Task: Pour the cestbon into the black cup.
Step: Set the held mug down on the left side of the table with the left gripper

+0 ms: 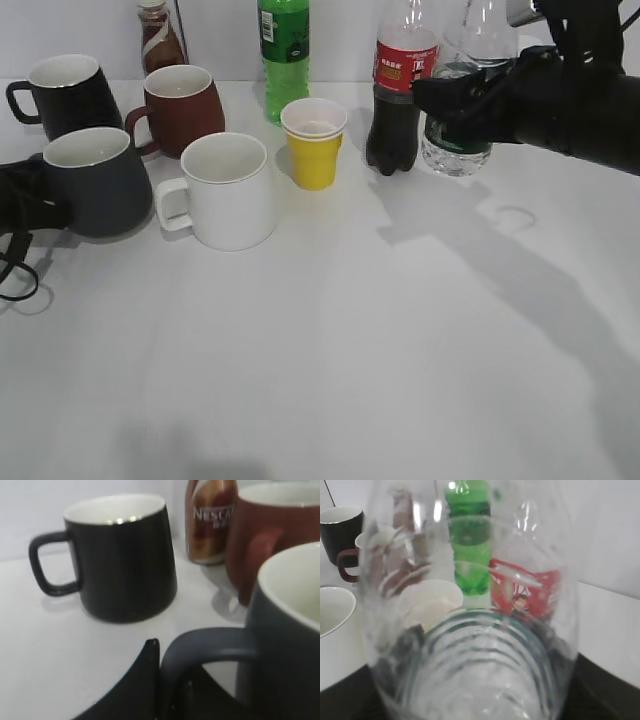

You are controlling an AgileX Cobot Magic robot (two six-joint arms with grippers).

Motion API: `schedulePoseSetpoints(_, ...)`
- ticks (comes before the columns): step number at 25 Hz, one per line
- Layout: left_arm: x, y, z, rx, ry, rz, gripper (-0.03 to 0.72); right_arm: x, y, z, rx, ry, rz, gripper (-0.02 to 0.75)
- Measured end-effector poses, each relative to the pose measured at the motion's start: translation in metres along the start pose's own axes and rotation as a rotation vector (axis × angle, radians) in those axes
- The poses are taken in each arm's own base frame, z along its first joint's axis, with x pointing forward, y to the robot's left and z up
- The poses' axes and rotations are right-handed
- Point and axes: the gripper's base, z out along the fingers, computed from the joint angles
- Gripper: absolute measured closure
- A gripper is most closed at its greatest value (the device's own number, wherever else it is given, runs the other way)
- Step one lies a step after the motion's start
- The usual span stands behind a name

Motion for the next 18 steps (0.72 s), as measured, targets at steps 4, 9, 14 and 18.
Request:
schedulePoseSetpoints(4, -0.001, 0.000, 0.000, 0.000, -0.010, 0.001, 0.648, 0.000, 0.000, 0.000, -0.001, 0.000, -0.001, 0.268)
schedulePoseSetpoints(9, -0.001, 0.000, 0.000, 0.000, -0.011, -0.006, 0.580, 0.000, 0.000, 0.000, -0.001, 0.000, -0.001, 0.268)
schedulePoseSetpoints(14, 0.001, 0.000, -0.004, -0.009, -0.009, -0.022, 0.490, 0.000, 0.000, 0.000, -0.001, 0.000, -0.001, 0.268)
schedulePoseSetpoints(18, 0.008, -0.003, -0.013, -0.012, 0.013, -0.036, 0.458, 0.000, 0.000, 0.000, -0.001, 0.000, -0.001, 0.268)
